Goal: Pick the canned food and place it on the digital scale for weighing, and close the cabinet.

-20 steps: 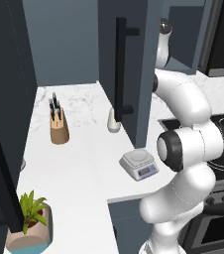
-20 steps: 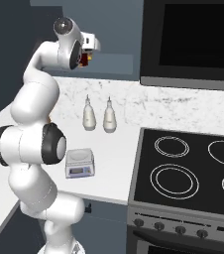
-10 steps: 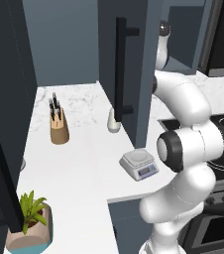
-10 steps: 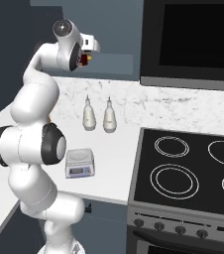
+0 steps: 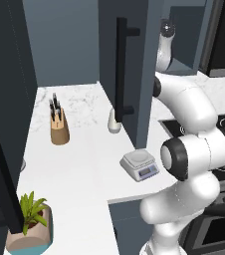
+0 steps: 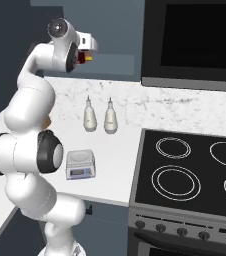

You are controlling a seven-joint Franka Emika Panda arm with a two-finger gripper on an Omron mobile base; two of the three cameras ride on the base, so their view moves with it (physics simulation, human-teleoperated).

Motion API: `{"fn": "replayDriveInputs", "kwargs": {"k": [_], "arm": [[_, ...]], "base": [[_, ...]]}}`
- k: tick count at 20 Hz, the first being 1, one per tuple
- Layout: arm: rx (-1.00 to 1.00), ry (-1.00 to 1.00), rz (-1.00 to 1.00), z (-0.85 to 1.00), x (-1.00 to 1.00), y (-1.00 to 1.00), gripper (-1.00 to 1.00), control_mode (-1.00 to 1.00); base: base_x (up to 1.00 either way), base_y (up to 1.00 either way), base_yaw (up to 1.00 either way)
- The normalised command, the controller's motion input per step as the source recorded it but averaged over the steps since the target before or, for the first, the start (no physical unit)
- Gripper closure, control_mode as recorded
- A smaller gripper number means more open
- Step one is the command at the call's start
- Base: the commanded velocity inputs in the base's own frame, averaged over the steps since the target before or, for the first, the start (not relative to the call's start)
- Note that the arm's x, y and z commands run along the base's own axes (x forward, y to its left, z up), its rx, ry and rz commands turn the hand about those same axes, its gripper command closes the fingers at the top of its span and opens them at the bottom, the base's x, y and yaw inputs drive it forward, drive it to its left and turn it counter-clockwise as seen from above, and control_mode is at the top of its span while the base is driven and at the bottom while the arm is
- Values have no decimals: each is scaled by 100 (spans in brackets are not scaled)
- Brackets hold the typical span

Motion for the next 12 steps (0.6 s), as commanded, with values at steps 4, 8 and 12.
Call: {"fn": "replayDriveInputs", "kwargs": {"k": [4, 8, 12], "arm": [[0, -16, 0, 18, -52, 0, 100, -100], [1, -12, 0, 12, -53, -7, 100, -100], [2, -9, 0, 9, -72, -6, 100, -100]], "base": [[0, 0, 0], [0, 0, 0], [0, 0, 0]]}}
